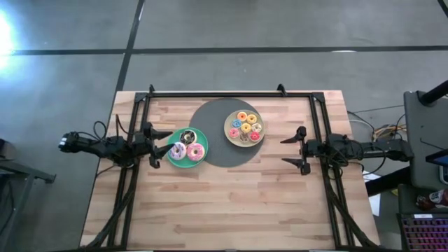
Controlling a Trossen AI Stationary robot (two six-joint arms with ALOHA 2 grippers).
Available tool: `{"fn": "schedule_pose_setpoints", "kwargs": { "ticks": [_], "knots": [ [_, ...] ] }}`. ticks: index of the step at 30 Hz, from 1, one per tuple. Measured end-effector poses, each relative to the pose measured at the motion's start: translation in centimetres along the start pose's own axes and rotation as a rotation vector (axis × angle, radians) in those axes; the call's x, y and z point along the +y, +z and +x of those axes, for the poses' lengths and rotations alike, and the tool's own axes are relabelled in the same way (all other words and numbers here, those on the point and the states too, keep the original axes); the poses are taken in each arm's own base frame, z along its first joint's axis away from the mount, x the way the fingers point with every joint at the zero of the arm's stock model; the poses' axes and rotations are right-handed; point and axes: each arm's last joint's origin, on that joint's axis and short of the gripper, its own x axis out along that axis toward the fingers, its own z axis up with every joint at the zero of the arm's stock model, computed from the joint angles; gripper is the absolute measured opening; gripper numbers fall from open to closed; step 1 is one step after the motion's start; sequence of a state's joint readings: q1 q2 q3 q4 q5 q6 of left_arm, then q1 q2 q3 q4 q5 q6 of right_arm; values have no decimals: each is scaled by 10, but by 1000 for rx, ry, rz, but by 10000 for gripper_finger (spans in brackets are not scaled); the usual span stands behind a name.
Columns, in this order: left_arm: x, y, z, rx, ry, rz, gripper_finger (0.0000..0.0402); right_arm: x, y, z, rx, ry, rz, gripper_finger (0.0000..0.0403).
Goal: Pick & Place donuts
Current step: Return to Home Position
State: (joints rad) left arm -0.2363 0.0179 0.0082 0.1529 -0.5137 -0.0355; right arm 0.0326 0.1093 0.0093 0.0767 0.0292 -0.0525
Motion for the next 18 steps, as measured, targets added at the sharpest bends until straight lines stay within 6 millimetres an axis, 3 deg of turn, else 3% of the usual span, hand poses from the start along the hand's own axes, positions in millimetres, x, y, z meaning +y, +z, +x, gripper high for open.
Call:
{"fn": "schedule_pose_setpoints", "kwargs": {
  "ticks": [6, 12, 18],
  "knots": [
    [0, -1, 0, 5, 0, 0, 227, 0, 0, 0, 0, 1, 9, 315],
    [0, -1, 0, 5, 0, 0, 227, 0, 0, 1, 3, 2, 316, 319],
    [0, -1, 0, 5, 1, 1, 227, 0, 0, 1, 3, 2, 361, 326]
  ]
}}
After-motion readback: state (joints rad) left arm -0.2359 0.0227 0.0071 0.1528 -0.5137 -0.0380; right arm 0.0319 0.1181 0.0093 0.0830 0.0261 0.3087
